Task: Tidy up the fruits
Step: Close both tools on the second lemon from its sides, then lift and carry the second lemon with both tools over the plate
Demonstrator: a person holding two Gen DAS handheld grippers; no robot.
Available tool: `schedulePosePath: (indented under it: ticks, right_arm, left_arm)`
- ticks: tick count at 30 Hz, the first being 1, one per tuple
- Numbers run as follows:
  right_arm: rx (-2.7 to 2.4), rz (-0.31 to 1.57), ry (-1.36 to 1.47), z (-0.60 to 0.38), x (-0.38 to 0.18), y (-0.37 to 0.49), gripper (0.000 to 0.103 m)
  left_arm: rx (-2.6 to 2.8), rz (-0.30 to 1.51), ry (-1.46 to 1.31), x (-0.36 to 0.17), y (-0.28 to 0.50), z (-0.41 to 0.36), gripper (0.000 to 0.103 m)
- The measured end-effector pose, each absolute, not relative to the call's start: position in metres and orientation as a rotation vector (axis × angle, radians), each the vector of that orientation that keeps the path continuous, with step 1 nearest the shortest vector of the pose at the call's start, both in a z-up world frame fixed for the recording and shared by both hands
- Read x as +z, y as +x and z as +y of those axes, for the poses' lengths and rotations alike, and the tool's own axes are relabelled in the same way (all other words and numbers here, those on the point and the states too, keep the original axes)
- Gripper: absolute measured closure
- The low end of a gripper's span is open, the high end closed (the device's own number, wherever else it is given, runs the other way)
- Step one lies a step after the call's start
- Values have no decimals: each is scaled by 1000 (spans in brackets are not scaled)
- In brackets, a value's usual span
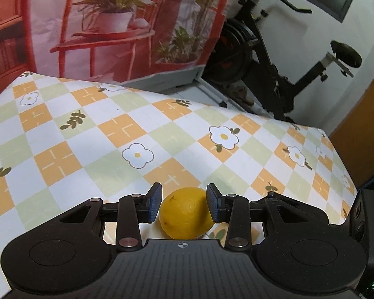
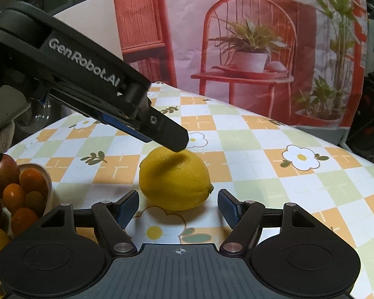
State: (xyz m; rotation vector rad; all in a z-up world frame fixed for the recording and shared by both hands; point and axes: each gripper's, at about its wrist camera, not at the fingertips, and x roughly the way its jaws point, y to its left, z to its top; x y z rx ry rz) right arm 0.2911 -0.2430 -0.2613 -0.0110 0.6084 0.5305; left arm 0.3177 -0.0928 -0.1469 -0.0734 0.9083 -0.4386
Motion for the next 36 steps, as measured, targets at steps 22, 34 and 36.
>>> schedulePosePath:
  ticks: [22, 34, 36]
  right_arm:
    - [553, 627, 4, -242, -265, 295, 49]
    - [596, 591, 21, -233, -257, 263, 49]
    - [604, 579, 35, -231, -253, 255, 49]
  left_arm:
    - [-465, 938, -64, -152, 317, -97, 63]
    - [-487, 949, -77, -141, 288, -78, 63]
    - [-494, 948, -75, -135, 281, -73, 63]
